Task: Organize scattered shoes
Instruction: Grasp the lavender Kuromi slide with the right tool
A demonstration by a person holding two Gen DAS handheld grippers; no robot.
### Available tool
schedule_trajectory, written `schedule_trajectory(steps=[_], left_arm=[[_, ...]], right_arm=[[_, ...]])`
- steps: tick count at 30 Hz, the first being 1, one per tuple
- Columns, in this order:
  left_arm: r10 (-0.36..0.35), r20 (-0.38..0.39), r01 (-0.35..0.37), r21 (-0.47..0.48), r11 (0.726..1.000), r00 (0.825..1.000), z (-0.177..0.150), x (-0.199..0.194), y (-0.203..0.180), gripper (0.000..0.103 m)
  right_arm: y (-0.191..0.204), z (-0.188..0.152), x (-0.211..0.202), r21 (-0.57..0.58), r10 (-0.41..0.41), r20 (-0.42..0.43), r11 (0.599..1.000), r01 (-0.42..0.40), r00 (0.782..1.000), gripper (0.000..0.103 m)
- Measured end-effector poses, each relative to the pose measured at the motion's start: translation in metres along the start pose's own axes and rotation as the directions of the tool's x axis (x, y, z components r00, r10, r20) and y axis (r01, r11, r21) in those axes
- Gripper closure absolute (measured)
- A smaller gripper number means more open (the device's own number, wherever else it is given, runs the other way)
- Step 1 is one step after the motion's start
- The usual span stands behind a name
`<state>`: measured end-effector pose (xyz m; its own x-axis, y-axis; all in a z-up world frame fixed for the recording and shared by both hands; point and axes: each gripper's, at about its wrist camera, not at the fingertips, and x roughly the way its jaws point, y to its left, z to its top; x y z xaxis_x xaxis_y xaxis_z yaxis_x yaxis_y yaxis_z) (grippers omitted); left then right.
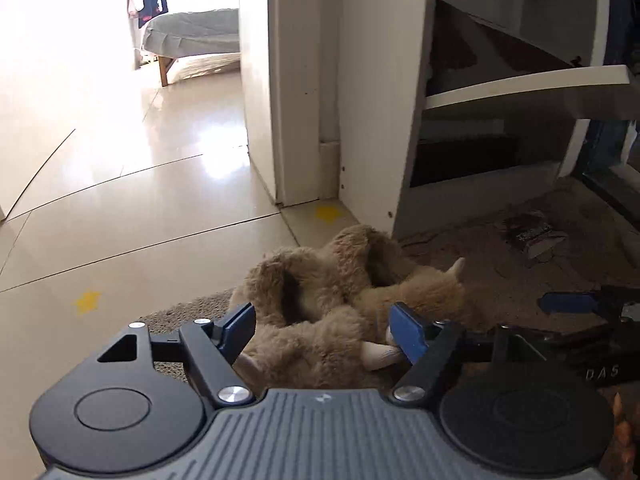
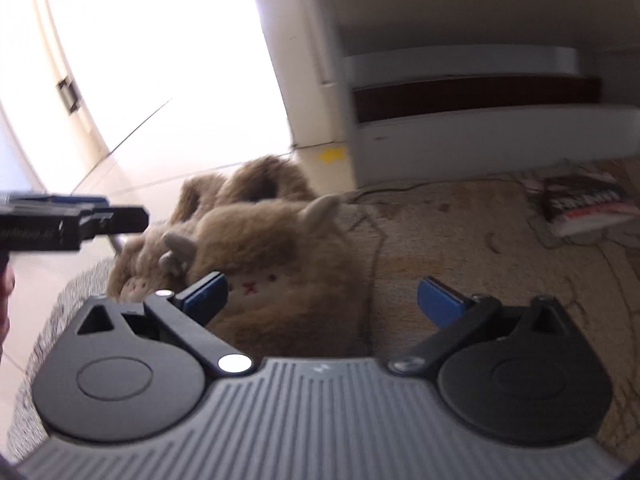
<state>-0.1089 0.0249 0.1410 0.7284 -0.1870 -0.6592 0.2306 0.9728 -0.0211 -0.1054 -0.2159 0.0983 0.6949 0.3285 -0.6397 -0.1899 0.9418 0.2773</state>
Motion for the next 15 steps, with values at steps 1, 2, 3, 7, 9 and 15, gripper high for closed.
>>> schedule_trajectory(steps=[1, 2, 3, 7, 9, 15], left_arm=[[-0.036, -0.009, 0.036, 0.013, 0.999, 0.999, 0.001, 0.002, -0.007, 0.021], [-0.072, -0.018, 0.073, 0.026, 0.997, 0.997, 0.003, 0.004, -0.015, 0.02], [-0.106, -0.027, 0.107, 0.037, 0.994, 0.994, 0.004, 0.005, -0.022, 0.02], [-0.25, -0.064, 0.254, 0.074, 0.964, 0.966, 0.008, 0.015, -0.059, 0.02], [-0.323, -0.093, 0.332, 0.102, 0.938, 0.942, 0.009, 0.023, -0.086, 0.019], [-0.48, -0.198, 0.515, 0.207, 0.832, 0.855, 0.006, 0.048, -0.17, 0.019]], right_arm=[[-0.011, 0.005, 0.002, 0.017, -0.013, 0.009, 1.0, 0.013, 1.0, 0.0], [-0.021, 0.007, -0.003, 0.038, -0.036, 0.022, 0.999, 0.035, 0.999, 0.0], [-0.033, 0.008, -0.014, 0.067, -0.071, 0.039, 0.995, 0.069, 0.997, 0.0], [-0.083, 0.002, -0.068, 0.224, -0.253, 0.091, 0.948, 0.228, 0.963, 0.0], [-0.114, -0.007, -0.104, 0.304, -0.36, 0.102, 0.899, 0.315, 0.927, 0.0], [-0.181, -0.053, -0.198, 0.511, -0.571, 0.044, 0.718, 0.473, 0.82, 0.0]])
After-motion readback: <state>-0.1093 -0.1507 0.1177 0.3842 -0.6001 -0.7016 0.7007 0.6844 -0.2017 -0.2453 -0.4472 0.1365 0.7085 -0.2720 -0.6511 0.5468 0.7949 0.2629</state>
